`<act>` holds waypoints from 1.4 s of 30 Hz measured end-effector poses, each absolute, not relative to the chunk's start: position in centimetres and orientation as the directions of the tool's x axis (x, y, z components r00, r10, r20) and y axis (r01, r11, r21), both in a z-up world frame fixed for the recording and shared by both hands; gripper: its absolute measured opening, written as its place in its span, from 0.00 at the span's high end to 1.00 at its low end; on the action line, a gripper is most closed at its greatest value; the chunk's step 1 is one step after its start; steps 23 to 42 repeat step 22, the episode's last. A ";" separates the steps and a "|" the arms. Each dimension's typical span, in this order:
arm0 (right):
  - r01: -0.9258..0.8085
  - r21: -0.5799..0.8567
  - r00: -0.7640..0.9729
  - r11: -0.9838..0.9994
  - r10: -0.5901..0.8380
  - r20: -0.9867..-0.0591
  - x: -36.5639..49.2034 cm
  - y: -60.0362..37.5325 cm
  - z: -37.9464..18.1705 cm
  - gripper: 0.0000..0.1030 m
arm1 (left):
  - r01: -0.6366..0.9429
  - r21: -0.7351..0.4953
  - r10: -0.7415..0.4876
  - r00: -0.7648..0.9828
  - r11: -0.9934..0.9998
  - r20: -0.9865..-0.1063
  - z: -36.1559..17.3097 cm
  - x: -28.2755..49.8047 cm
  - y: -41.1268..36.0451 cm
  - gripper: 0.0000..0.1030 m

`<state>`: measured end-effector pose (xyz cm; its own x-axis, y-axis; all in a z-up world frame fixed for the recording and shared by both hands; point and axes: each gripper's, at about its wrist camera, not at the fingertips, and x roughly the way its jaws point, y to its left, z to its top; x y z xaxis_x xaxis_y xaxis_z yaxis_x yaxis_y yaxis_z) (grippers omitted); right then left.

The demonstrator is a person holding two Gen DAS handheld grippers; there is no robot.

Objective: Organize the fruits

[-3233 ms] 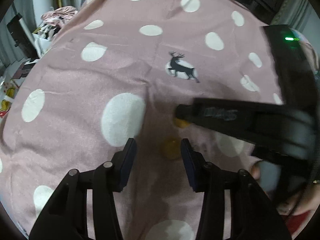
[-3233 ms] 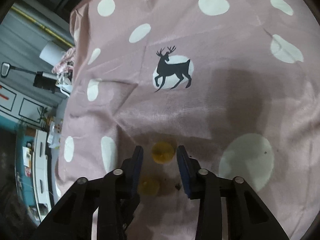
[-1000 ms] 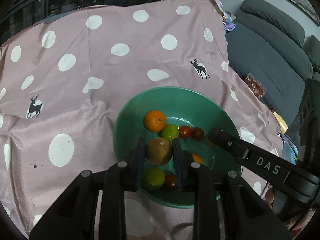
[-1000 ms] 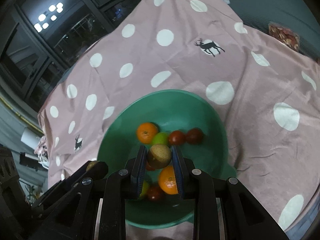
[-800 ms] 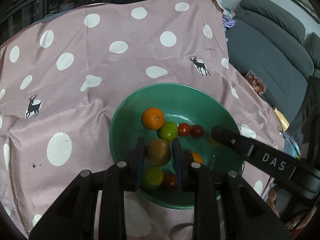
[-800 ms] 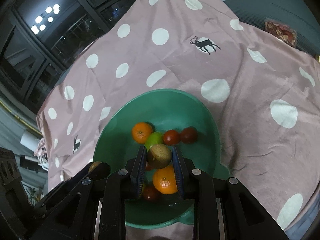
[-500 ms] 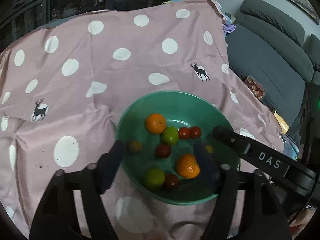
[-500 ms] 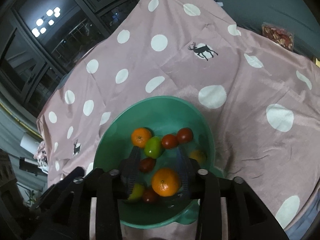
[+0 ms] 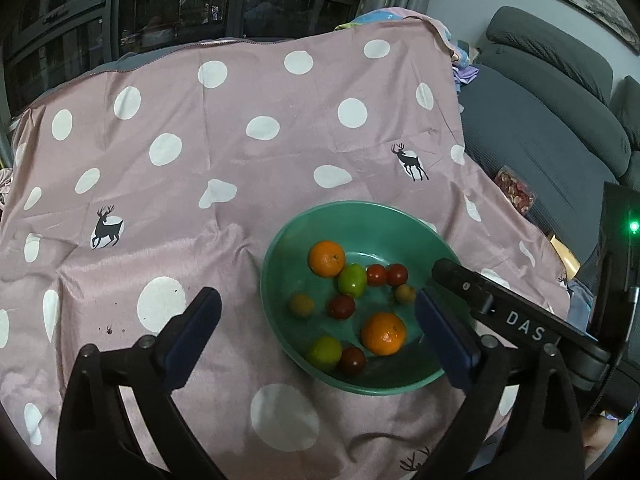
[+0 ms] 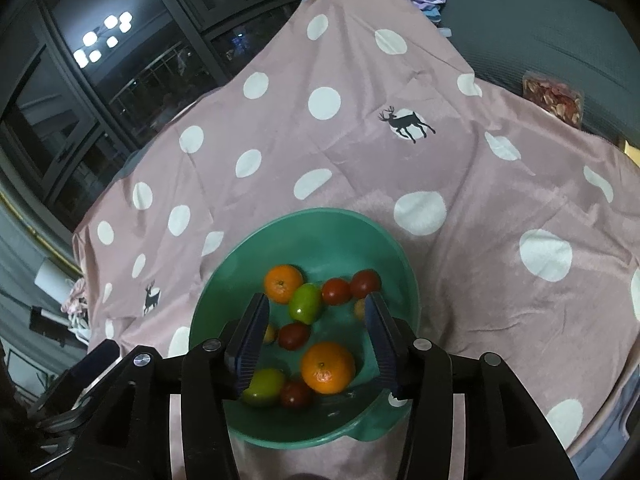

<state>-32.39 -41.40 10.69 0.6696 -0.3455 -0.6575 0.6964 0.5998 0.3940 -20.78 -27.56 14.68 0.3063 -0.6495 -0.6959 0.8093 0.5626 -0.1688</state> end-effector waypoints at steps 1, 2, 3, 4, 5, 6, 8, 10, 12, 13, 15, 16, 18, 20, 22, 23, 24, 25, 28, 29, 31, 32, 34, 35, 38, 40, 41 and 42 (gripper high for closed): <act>0.696 0.391 0.668 0.602 -0.343 -0.660 -32.3 -41.4 10.6 0.51 | 0.808 -0.168 -0.648 0.308 0.564 -0.696 14.7 -20.8 -27.5 0.05; 0.697 0.387 0.665 0.604 -0.342 -0.664 -32.3 -41.4 10.6 0.51 | 0.807 -0.168 -0.648 0.309 0.566 -0.696 14.7 -20.8 -27.5 0.05; 0.697 0.383 0.663 0.606 -0.343 -0.665 -32.2 -41.4 10.6 0.51 | 0.807 -0.169 -0.647 0.308 0.566 -0.697 14.7 -20.8 -27.5 0.05; 0.697 0.380 0.662 0.609 -0.343 -0.666 -32.2 -41.4 10.5 0.51 | 0.807 -0.170 -0.647 0.307 0.566 -0.698 14.7 -20.7 -27.6 0.05; 0.697 0.379 0.662 0.609 -0.342 -0.667 -32.2 -41.3 10.5 0.51 | 0.805 -0.170 -0.645 0.308 0.568 -0.699 14.7 -20.7 -27.6 0.05; 0.696 0.380 0.663 0.609 -0.341 -0.666 -32.2 -41.3 10.5 0.51 | 0.804 -0.168 -0.643 0.310 0.571 -0.701 14.7 -20.7 -27.5 0.05; 0.694 0.382 0.664 0.610 -0.338 -0.667 -32.2 -41.3 10.5 0.51 | 0.802 -0.168 -0.643 0.313 0.573 -0.699 14.7 -20.8 -27.5 0.05; 0.695 0.375 0.661 0.614 -0.339 -0.669 -32.1 -41.3 10.5 0.51 | 0.802 -0.164 -0.643 0.317 0.574 -0.697 14.7 -20.9 -27.4 0.05; 0.694 0.370 0.660 0.617 -0.340 -0.670 -32.1 -41.2 10.5 0.51 | 0.805 -0.164 -0.645 0.315 0.570 -0.696 14.7 -20.9 -27.3 0.05; 0.693 0.369 0.660 0.619 -0.339 -0.670 -32.0 -41.1 10.5 0.51 | 0.805 -0.162 -0.644 0.316 0.571 -0.697 14.7 -21.0 -27.3 0.05; 0.692 0.367 0.659 0.621 -0.337 -0.673 -32.0 -41.1 10.4 0.51 | 0.805 -0.158 -0.643 0.321 0.573 -0.695 14.7 -21.0 -27.3 0.05; 0.694 0.364 0.655 0.621 -0.335 -0.677 -32.0 -41.1 10.4 0.51 | 0.805 -0.156 -0.643 0.323 0.573 -0.695 14.7 -21.0 -27.2 0.05; 0.696 0.361 0.652 0.621 -0.336 -0.680 -32.0 -41.1 10.4 0.51 | 0.805 -0.156 -0.642 0.322 0.573 -0.696 14.7 -21.0 -27.1 0.05; 0.697 0.359 0.650 0.620 -0.335 -0.682 -32.0 -41.2 10.4 0.51 | 0.804 -0.151 -0.638 0.325 0.575 -0.698 14.6 -20.9 -26.9 0.05; 0.700 0.358 0.646 0.617 -0.335 -0.686 -31.9 -41.3 10.2 0.51 | 0.800 -0.143 -0.633 0.335 0.582 -0.698 14.6 -20.9 -26.8 0.05; 0.700 0.358 0.646 0.617 -0.335 -0.686 -31.9 -41.3 10.2 0.51 | 0.800 -0.143 -0.633 0.335 0.582 -0.698 14.6 -20.9 -26.8 0.05; 0.700 0.358 0.646 0.617 -0.335 -0.686 -31.9 -41.3 10.2 0.51 | 0.800 -0.143 -0.633 0.335 0.582 -0.698 14.6 -20.9 -26.8 0.05; 0.700 0.358 0.646 0.617 -0.335 -0.686 -31.9 -41.3 10.2 0.51 | 0.800 -0.143 -0.633 0.335 0.582 -0.698 14.6 -20.9 -26.8 0.05; 0.700 0.358 0.646 0.617 -0.335 -0.686 -31.9 -41.3 10.2 0.51 | 0.800 -0.143 -0.633 0.335 0.582 -0.698 14.6 -20.9 -26.8 0.05; 0.700 0.358 0.646 0.617 -0.335 -0.686 -31.9 -41.3 10.2 0.51 | 0.800 -0.143 -0.633 0.335 0.582 -0.698 14.6 -20.9 -26.8 0.05; 0.700 0.358 0.646 0.617 -0.335 -0.686 -31.9 -41.3 10.2 0.51 | 0.800 -0.143 -0.633 0.335 0.582 -0.698 14.6 -20.9 -26.8 0.05; 0.700 0.358 0.646 0.617 -0.335 -0.686 -31.9 -41.3 10.2 0.51 | 0.800 -0.143 -0.633 0.335 0.582 -0.698 14.6 -20.9 -26.8 0.05; 0.700 0.358 0.646 0.617 -0.335 -0.686 -31.9 -41.3 10.2 0.51 | 0.800 -0.143 -0.633 0.335 0.582 -0.698 14.6 -20.9 -26.8 0.05; 0.700 0.358 0.646 0.617 -0.335 -0.686 -31.9 -41.3 10.2 0.51 | 0.800 -0.143 -0.633 0.335 0.582 -0.698 14.6 -20.9 -26.8 0.05; 0.700 0.358 0.646 0.617 -0.335 -0.686 -31.9 -41.3 10.2 0.51 | 0.800 -0.143 -0.633 0.335 0.582 -0.698 14.6 -20.9 -26.8 0.05; 0.700 0.358 0.646 0.617 -0.335 -0.686 -31.9 -41.3 10.2 0.51 | 0.800 -0.143 -0.633 0.335 0.582 -0.698 14.6 -20.9 -26.8 0.05; 0.700 0.358 0.646 0.617 -0.335 -0.686 -31.9 -41.3 10.2 0.51 | 0.800 -0.143 -0.633 0.335 0.582 -0.698 14.6 -20.9 -26.8 0.05; 0.700 0.358 0.646 0.617 -0.335 -0.686 -31.9 -41.3 10.2 0.51 | 0.800 -0.143 -0.633 0.335 0.582 -0.698 14.6 -20.9 -26.8 0.05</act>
